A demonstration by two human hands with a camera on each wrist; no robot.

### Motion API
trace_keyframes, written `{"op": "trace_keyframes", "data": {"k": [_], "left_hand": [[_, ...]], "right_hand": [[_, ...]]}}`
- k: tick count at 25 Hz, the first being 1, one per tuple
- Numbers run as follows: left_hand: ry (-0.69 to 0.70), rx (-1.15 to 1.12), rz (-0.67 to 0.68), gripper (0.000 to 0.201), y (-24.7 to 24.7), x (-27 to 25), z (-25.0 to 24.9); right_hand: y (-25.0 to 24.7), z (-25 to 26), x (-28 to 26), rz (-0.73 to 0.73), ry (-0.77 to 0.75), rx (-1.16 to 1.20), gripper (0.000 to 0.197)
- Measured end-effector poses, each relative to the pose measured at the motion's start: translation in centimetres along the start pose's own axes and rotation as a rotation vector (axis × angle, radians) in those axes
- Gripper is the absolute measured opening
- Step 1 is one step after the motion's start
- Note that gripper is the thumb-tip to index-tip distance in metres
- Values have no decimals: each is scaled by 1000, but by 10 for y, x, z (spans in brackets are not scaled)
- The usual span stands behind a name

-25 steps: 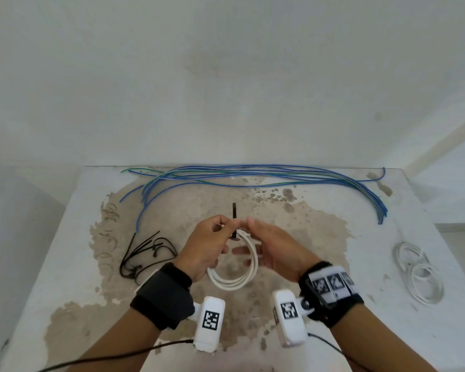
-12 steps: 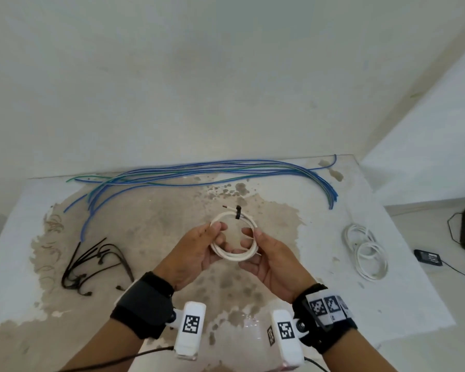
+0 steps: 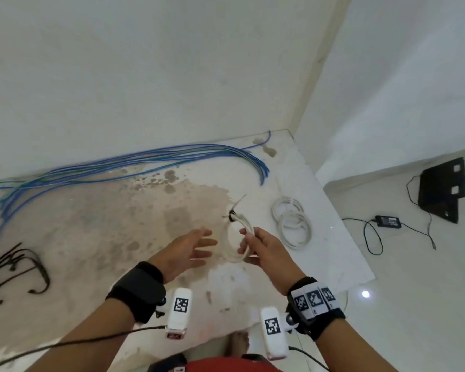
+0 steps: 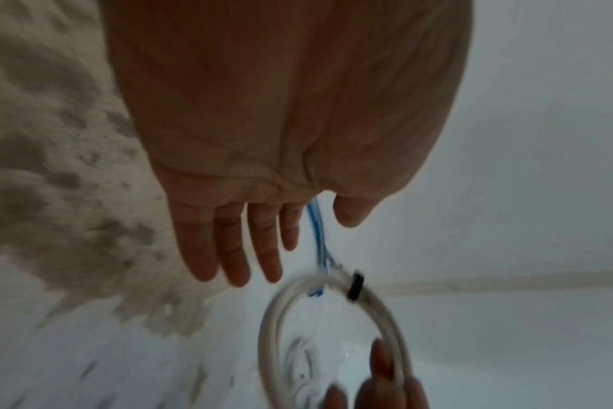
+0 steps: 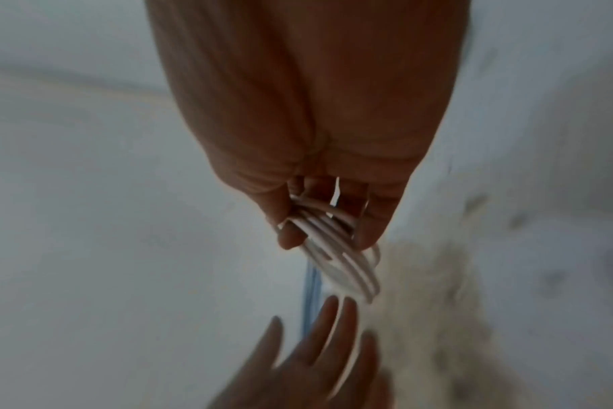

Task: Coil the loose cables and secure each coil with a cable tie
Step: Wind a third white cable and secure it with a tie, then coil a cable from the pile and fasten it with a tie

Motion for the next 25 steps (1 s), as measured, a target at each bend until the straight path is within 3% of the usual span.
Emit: {"op": "trace_keyframes", "data": {"k": [2,5,6,9,13,17,21,25], "left_hand": [[-73,112,-33,37,8,7,13],[-63,354,-88,32,17,18,20],[-27,522,-120,31,12,22,20],[11,967,-177,34,5,35,25],[10,1239,-179,36,3,41,32],[0,1259,-180,35,-4,41,37],[11,1248,-188,33,-7,43,41],[31,1269,-198,32,-4,41,39]], "right_hand": [[-52,-18,-3,-197,-138,-529,14],[-109,-48,-1,-522,-267,-1028,17],[-116,-57,5,-553,-257,-1142,19],[-125,-91,20,-453,-197,-1378,27],[-127,-101,20,-524,-275,-1416,30],[-126,-96,14,-590,-378,-1454,21],[-139,-97,12,-655,-281,-1424,21],[-145,-101,18,-602,-244,-1450,21]]}}
Point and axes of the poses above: each hand's wrist, its own x-axis towards the middle knuckle, its own y-axis out of the palm, z = x × y, the point moved 5 cm from there along x, towards the middle knuckle, and after that the axes turned 2 degrees about -x, right-handed, at the moved point
